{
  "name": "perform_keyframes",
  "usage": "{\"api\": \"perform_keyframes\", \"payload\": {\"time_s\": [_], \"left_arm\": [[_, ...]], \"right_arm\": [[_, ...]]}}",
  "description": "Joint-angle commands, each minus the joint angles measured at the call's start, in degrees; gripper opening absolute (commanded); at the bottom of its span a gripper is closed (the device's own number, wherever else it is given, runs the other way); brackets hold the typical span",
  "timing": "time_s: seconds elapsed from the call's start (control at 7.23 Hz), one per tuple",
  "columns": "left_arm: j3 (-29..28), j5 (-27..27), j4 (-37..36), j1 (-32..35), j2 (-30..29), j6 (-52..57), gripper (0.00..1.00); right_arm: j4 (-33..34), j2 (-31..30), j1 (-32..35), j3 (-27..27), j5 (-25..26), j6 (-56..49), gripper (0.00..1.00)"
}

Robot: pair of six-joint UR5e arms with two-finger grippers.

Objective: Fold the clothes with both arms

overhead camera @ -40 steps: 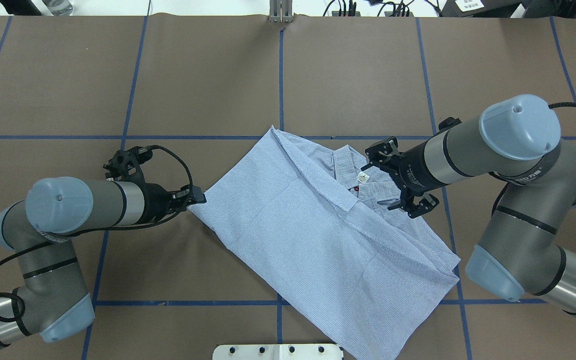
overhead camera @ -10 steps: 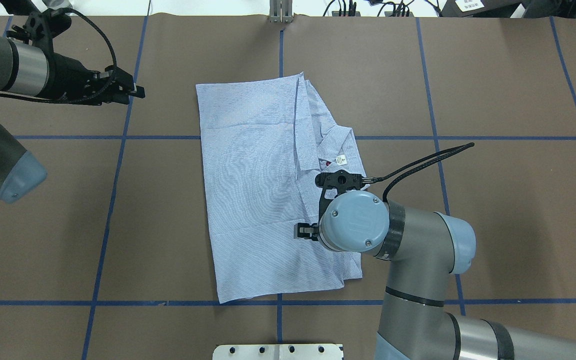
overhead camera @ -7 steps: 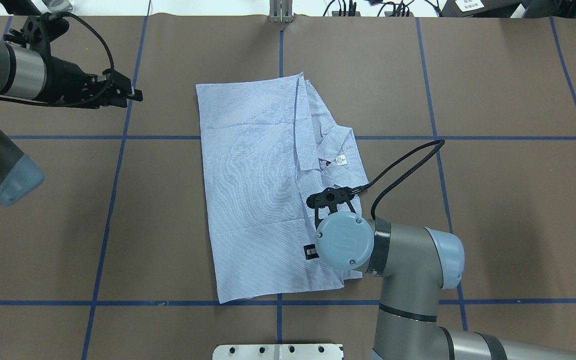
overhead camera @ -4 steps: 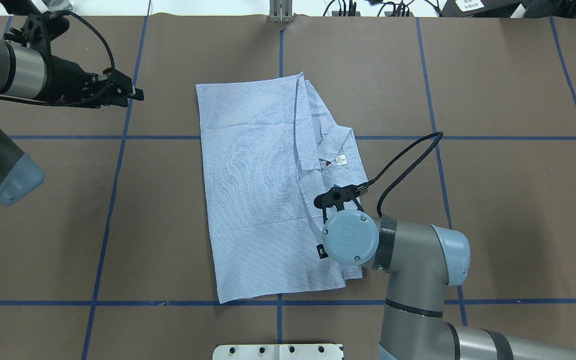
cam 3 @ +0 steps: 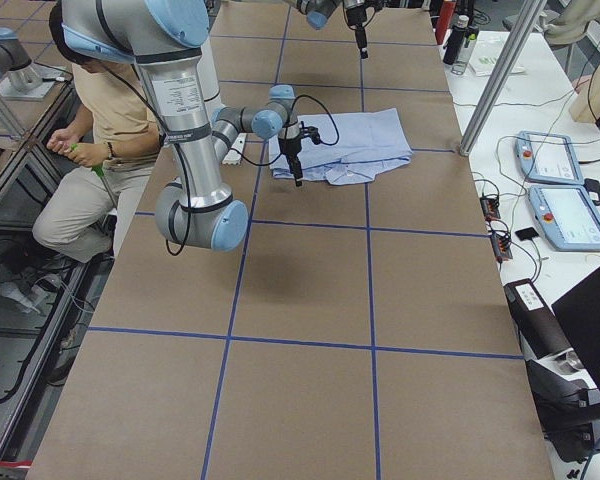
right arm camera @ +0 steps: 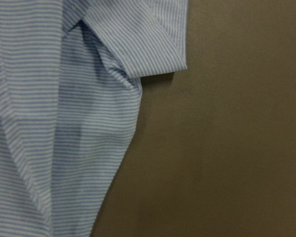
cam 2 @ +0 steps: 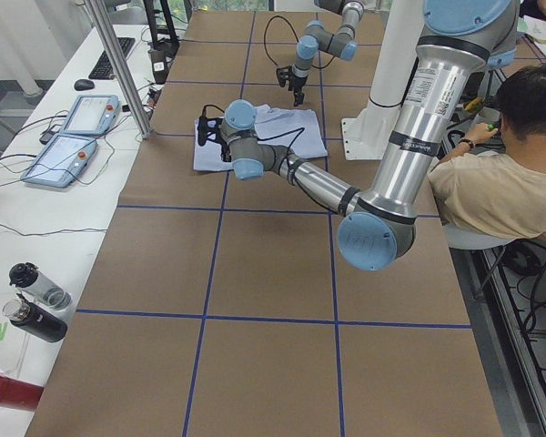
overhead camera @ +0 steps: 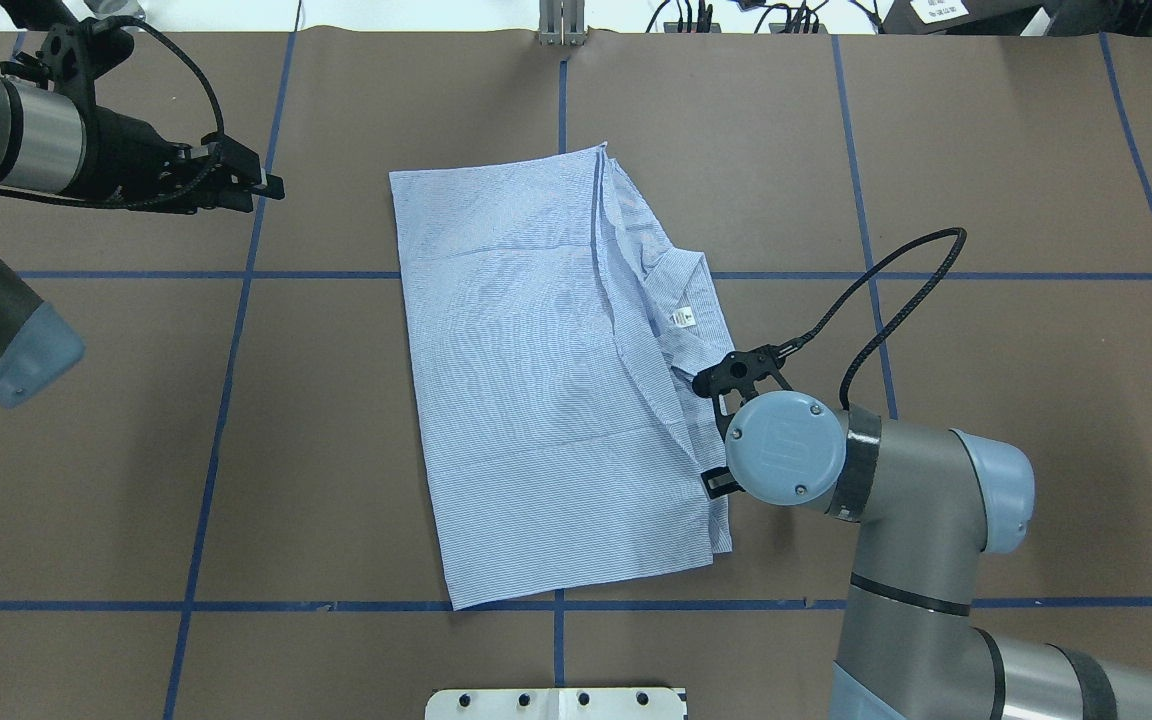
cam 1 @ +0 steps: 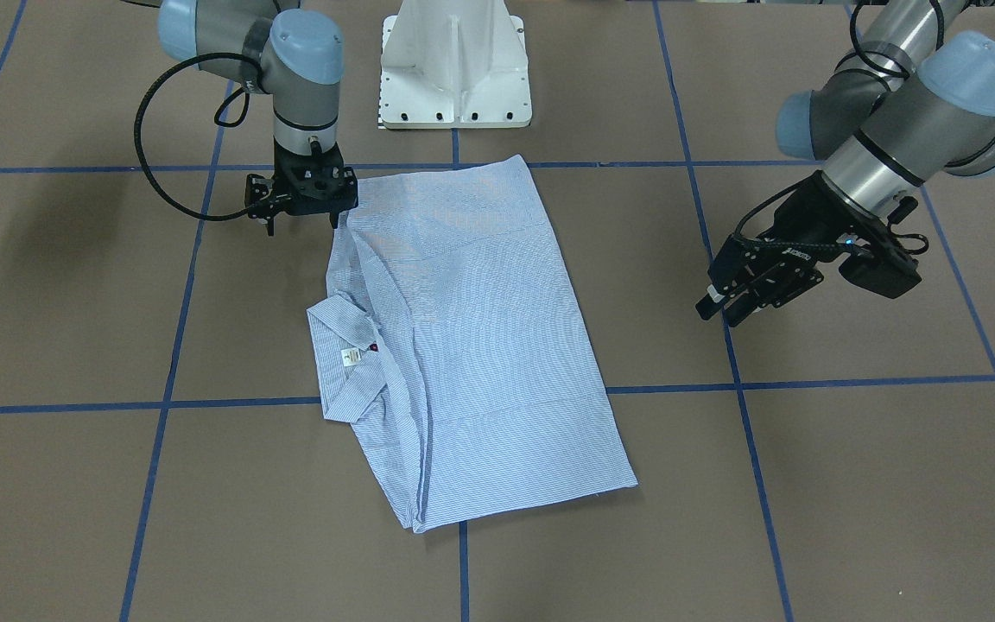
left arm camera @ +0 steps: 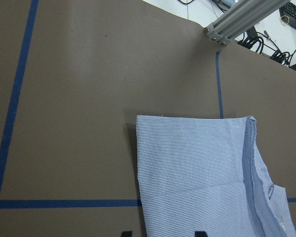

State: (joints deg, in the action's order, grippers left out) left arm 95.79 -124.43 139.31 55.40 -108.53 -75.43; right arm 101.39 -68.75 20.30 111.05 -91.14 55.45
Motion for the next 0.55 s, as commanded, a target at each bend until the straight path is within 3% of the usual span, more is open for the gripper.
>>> {"api": "perform_keyframes", "payload": {"time_s": [0.0, 0.41], "left_arm": [[0.19, -0.20, 0.00, 0.32, -0.01, 0.02, 0.52], [0.28, -0.20, 0.00, 0.41, 0.16, 0.02, 0.52]], "right_arm": [[0.12, -0.77, 0.18, 1.97, 0.17, 0.79, 1.00], [-0.05, 8.07, 2.20, -3.88, 0.26, 0.80, 1.00]]}}
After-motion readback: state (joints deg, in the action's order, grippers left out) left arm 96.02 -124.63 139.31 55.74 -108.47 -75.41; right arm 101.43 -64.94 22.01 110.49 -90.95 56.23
